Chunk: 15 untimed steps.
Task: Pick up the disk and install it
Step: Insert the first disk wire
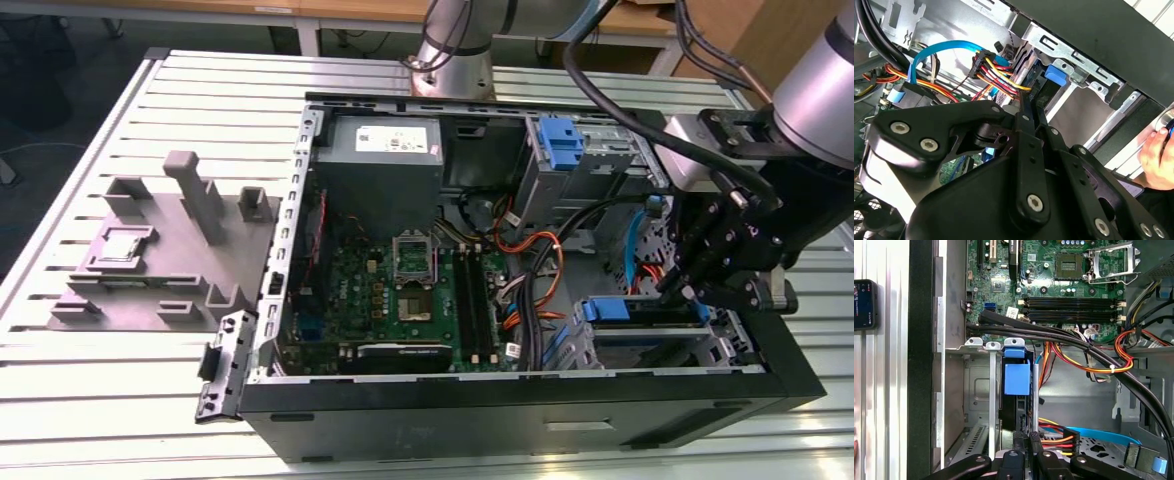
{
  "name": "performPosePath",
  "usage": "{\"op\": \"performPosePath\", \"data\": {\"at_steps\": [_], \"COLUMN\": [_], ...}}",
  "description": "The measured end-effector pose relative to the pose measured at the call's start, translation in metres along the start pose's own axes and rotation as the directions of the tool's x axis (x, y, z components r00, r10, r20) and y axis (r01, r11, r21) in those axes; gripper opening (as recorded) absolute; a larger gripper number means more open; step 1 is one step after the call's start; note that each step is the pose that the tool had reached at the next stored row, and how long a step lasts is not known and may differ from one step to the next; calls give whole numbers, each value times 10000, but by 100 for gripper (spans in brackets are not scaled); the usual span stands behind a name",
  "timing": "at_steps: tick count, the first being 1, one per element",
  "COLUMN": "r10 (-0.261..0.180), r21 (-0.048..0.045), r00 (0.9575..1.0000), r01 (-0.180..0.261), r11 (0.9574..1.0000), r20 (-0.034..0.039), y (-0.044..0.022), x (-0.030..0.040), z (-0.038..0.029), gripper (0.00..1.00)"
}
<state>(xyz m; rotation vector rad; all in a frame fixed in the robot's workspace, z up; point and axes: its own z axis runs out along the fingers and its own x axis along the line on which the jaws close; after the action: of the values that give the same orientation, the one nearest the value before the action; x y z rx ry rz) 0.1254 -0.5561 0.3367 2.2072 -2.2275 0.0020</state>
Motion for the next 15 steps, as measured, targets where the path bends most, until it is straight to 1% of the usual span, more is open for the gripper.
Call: {"op": "performPosePath", "data": {"at_steps": [3,8,15], "r10": [0,-1,-1], "r21": [0,-1,-1], "r00": [10000,9999,9999], "r01": [0,1,1], "r11": [10000,10000,10000], "r20": [28,111,138], "y": [0,0,0], "x": [0,1,18], "z": [-4,-5,-4], "gripper": [16,16,16]}}
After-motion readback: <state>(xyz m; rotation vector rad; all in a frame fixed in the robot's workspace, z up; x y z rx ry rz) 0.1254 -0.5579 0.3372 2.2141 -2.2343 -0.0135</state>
